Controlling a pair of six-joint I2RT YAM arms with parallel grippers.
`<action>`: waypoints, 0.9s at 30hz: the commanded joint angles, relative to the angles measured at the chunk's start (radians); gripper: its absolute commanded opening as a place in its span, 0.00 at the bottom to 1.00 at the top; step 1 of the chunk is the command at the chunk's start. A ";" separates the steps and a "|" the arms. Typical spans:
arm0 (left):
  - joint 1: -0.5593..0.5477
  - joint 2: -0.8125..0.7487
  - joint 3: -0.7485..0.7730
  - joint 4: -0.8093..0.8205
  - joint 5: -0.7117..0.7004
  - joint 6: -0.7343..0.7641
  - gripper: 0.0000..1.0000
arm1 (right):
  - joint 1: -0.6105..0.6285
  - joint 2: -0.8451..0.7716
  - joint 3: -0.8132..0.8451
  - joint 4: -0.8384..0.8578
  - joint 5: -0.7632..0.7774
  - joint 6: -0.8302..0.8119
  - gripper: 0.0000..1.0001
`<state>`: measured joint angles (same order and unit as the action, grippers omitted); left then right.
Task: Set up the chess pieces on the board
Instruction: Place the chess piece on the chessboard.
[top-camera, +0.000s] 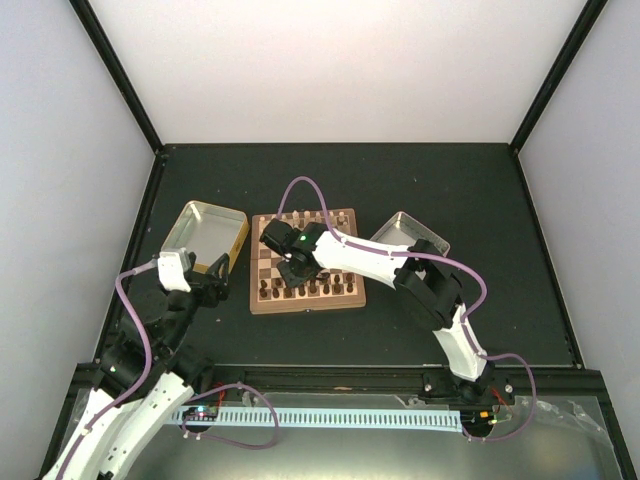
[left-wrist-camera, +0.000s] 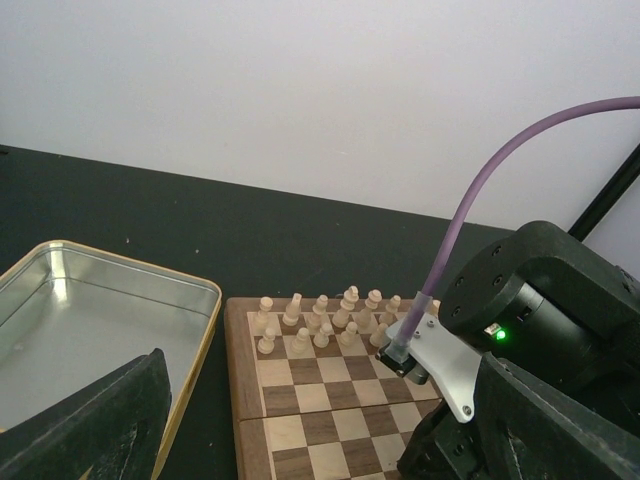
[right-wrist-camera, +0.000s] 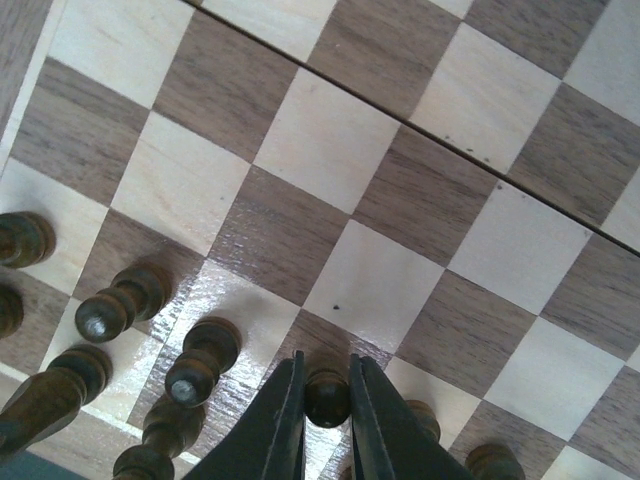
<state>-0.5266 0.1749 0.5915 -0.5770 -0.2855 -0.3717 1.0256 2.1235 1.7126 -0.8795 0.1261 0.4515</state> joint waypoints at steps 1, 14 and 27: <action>-0.001 -0.005 0.022 -0.014 -0.018 0.004 0.85 | 0.001 0.003 0.021 -0.002 -0.026 -0.001 0.17; -0.001 -0.006 0.021 -0.016 -0.019 -0.001 0.85 | -0.001 -0.017 0.054 -0.025 -0.017 0.002 0.30; -0.001 0.121 0.071 -0.045 0.109 -0.076 0.99 | -0.062 -0.479 -0.308 0.195 0.206 0.128 0.50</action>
<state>-0.5266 0.2470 0.6117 -0.5999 -0.2512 -0.4294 0.9962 1.8343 1.5497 -0.7944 0.1963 0.5259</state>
